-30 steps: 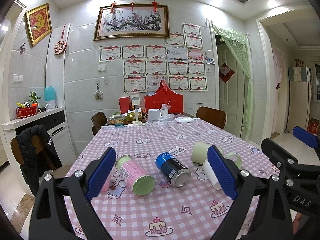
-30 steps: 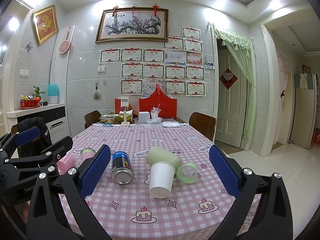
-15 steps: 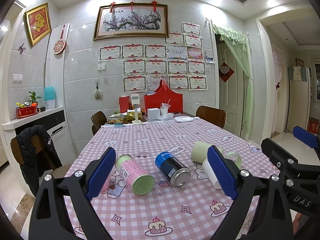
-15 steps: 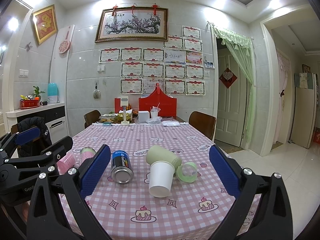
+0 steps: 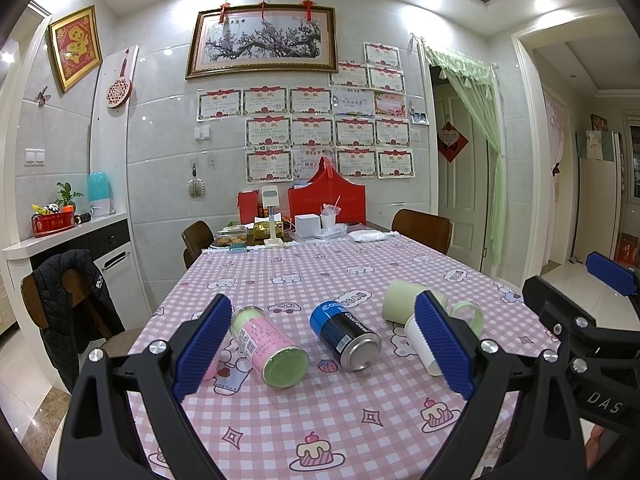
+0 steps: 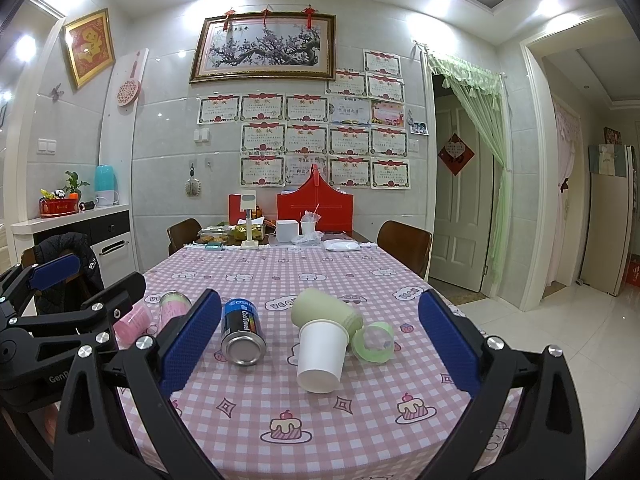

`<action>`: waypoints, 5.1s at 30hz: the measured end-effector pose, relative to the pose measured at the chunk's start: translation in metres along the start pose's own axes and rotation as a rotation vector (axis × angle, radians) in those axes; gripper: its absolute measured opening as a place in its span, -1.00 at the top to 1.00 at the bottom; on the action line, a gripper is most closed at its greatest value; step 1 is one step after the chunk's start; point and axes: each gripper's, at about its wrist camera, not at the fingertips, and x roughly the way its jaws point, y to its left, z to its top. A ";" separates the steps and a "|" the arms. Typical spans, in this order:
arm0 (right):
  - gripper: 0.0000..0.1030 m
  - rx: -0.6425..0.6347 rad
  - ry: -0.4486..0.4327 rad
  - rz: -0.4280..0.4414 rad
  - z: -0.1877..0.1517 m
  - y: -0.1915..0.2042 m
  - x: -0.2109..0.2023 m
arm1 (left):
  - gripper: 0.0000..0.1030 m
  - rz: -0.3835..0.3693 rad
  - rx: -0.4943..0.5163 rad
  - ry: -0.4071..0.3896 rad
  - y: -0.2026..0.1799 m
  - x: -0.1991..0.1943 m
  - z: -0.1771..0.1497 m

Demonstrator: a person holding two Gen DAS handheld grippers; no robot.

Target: Flip cup upside down

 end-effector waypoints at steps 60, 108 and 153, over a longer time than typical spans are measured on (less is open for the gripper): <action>-0.85 0.183 0.260 -0.157 -0.067 -0.114 0.107 | -0.77 -0.197 0.049 0.421 -0.119 0.175 -0.059; -0.85 0.092 0.320 -0.026 -0.054 -0.035 0.099 | -0.15 -0.223 0.051 0.528 -0.058 0.134 -0.081; -0.85 0.259 0.579 0.262 -0.070 0.020 0.150 | -0.39 -0.083 -0.183 0.465 0.059 0.114 -0.080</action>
